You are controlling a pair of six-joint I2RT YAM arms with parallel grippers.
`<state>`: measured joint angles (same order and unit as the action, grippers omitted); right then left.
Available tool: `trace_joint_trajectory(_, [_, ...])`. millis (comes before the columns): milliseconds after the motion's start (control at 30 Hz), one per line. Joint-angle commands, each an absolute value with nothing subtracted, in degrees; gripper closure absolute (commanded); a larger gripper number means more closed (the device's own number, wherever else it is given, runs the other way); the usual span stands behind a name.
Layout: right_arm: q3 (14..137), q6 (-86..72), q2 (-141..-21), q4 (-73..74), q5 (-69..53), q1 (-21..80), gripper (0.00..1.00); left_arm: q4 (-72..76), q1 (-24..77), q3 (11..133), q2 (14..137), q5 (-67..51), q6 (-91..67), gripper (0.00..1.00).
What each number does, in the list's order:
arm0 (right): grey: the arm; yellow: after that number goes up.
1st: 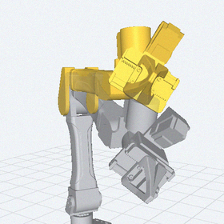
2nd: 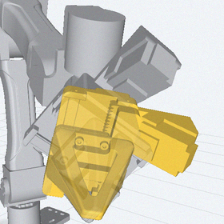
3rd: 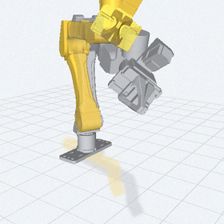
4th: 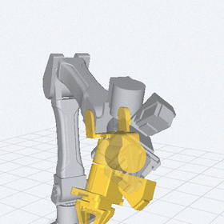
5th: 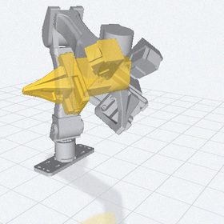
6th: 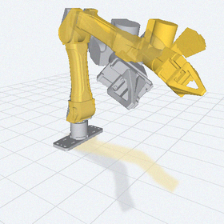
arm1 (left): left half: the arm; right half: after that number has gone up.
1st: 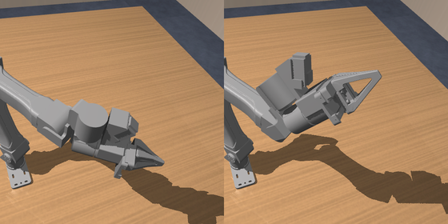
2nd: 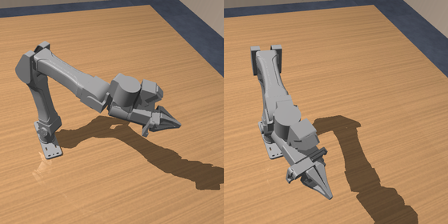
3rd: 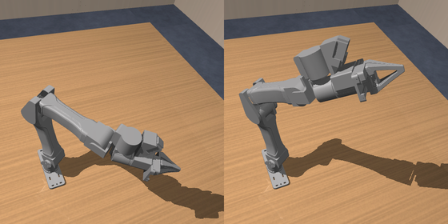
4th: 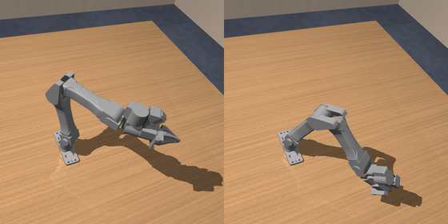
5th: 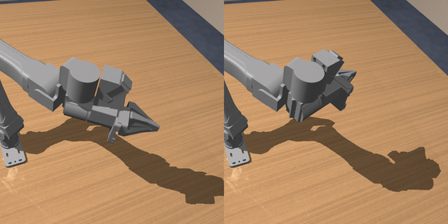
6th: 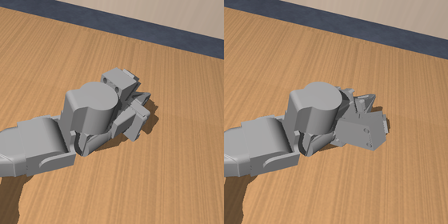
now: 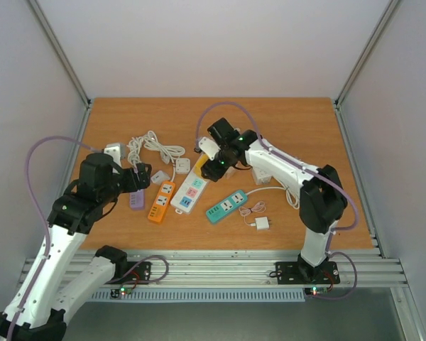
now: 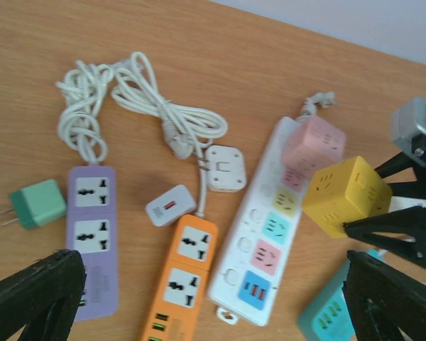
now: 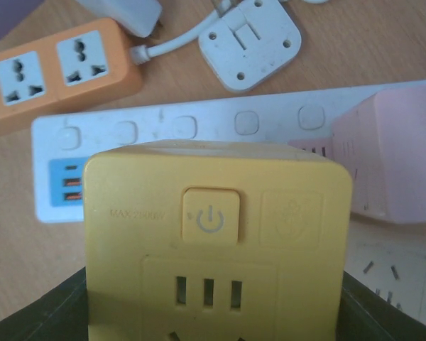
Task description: Insert the plug
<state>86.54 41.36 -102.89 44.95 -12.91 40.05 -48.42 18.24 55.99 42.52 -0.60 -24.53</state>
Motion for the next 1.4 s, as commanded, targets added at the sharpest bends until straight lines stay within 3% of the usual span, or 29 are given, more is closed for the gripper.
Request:
trace_joint_trajectory(0, [92.21, 43.98, -107.35, 44.52, -14.91, 38.41, 0.53, -45.32, 17.57, 53.08, 41.27, 6.01, -19.30, 0.01])
trace_joint_trajectory(433, [93.25, 44.34, -113.89, 43.37, -16.32, 37.71, 0.54, -44.07, 14.77, 51.68, 40.34, 6.77, -19.16, 0.01])
trace_joint_trajectory(1367, [91.53, 44.86, -115.88, 45.34, -15.43, 37.88, 0.52, -43.94, 13.80, 51.33, 40.87, 5.58, -18.91, 0.01])
